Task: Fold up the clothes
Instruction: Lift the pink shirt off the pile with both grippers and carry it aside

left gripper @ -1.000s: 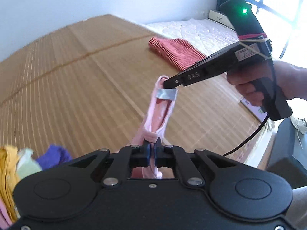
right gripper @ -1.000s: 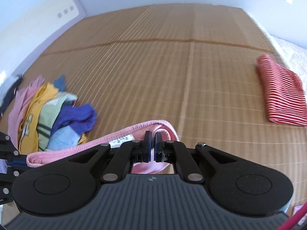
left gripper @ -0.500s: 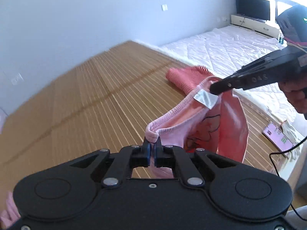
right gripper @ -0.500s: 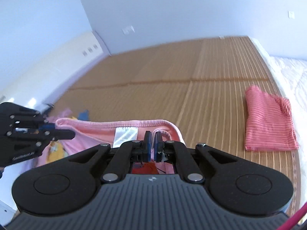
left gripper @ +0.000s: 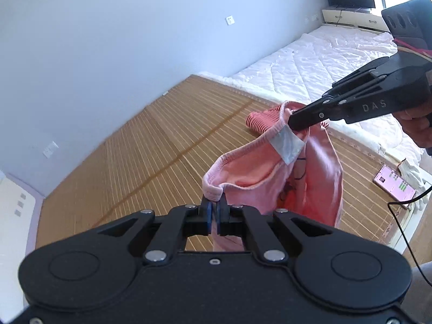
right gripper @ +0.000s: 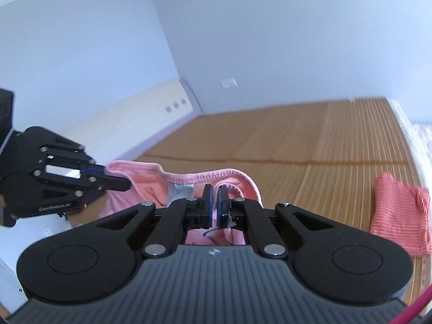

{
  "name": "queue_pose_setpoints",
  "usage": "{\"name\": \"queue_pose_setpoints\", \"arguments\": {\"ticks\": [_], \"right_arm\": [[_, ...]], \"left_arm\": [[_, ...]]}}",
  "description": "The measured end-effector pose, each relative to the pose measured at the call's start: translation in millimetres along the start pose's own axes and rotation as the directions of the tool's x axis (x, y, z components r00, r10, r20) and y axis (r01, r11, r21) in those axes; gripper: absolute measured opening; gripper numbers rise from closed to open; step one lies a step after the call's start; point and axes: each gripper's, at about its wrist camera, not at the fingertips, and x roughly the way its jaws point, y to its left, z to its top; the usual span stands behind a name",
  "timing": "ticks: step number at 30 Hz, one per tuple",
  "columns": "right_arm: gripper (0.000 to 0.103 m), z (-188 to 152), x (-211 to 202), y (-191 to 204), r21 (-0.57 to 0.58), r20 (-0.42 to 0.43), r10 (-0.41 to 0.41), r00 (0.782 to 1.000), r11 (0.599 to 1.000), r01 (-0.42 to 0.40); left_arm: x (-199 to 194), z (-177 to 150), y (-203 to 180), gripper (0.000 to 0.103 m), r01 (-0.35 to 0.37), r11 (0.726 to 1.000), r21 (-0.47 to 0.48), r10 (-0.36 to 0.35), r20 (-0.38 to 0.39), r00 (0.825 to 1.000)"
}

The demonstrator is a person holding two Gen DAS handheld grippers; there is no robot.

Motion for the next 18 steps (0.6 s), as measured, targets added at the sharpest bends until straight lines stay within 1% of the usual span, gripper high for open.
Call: {"name": "queue_pose_setpoints", "arguments": {"ticks": [3,6,9,12,13,15,17,18], "right_arm": [[0.003,11.9,-1.1,-1.4,0.000,0.016,0.001,1.000,1.000,-0.001],[0.004,11.8,21.6,-16.0,0.017,-0.009,-0.040,0.999,0.999,0.040],[0.004,0.4,63.7,-36.6,0.040,-0.073,-0.098,0.992,0.994,0.101],[0.004,-19.4,113.6,-62.1,0.063,-0.127,-0.154,0.980,0.985,0.163],[0.004,-26.7,131.8,-72.7,0.064,-0.149,-0.177,0.973,0.980,0.188],[0.004,-39.5,165.6,-94.4,0.053,-0.186,-0.228,0.956,0.969,0.241],[0.004,-47.8,188.2,-117.8,0.040,-0.213,-0.282,0.935,0.954,0.297],[0.004,-51.5,193.6,-131.2,0.051,-0.219,-0.306,0.927,0.945,0.324]], "left_arm": [[13.4,10.8,5.7,0.004,0.002,1.000,0.008,-0.002,-0.004,1.000],[49.6,9.4,7.7,0.004,0.013,1.000,0.015,-0.013,-0.026,1.000],[110.8,-1.4,10.8,0.004,0.065,0.998,0.000,-0.064,-0.060,0.996],[181.1,-17.7,12.3,0.005,0.112,0.994,-0.012,-0.112,-0.090,0.990],[206.2,-23.9,12.2,0.005,0.125,0.992,-0.016,-0.126,-0.097,0.987],[254.9,-36.1,13.1,0.005,0.130,0.991,-0.016,-0.131,-0.105,0.986],[299.9,-47.0,15.1,0.004,0.134,0.991,-0.022,-0.135,-0.113,0.984],[318.9,-51.1,16.8,0.004,0.138,0.990,-0.035,-0.141,-0.118,0.983]]}}
